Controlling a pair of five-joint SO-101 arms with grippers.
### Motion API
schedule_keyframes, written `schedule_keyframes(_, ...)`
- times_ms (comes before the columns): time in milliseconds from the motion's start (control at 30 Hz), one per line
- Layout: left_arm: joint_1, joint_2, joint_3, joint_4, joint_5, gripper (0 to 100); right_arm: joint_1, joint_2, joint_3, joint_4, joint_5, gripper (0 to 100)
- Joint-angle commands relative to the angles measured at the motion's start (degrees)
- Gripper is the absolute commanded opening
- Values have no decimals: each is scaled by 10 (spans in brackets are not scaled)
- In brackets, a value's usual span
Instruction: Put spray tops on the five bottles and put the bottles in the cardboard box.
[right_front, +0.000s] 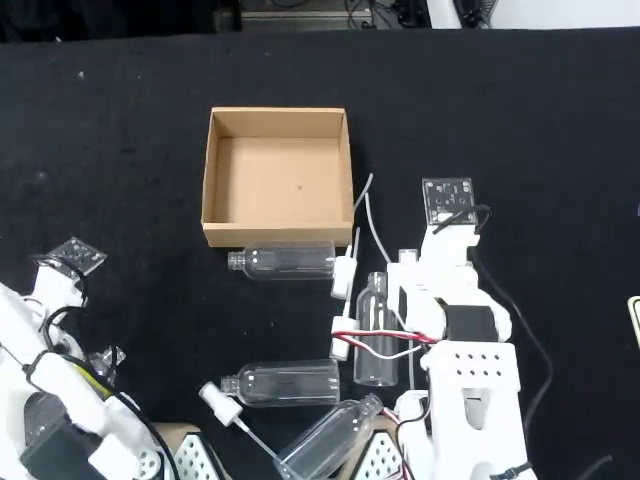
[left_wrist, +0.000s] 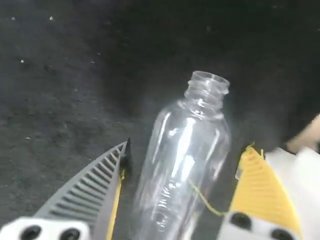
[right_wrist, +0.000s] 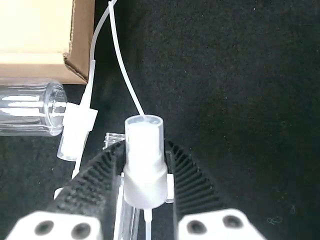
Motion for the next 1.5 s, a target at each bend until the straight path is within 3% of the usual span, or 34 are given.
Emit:
schedule_keyframes(0, -26, 2, -22, -55, -7, 315, -10, -15, -1, -11, -1, 11)
schedule_keyframes(200, -82, 149, -145, -55, -5, 315, -10, -15, -1, -9, -1, 11)
schedule_keyframes(300, -100, 213, -230, 12, -5, 315, -10, -15, -1, -11, -1, 11)
schedule_keyframes(433, -90, 252, -340, 119, -6, 315, -10, -15, -1, -11, -1, 11)
schedule_keyframes(567, -43, 266, -393, 160, -6, 315, -10, -15, -1, -11, -1, 11)
schedule_keyframes(767, 8, 269, -352, 158, -11, 315, -9, -15, 0, -11, -1, 11)
schedule_keyframes(1067, -7, 263, -255, 24, -11, 316, -9, -17, 7, -20, -1, 11)
schedule_keyframes(1467, -22, 263, -233, -1, -12, 315, -9, -16, 7, -20, -1, 11)
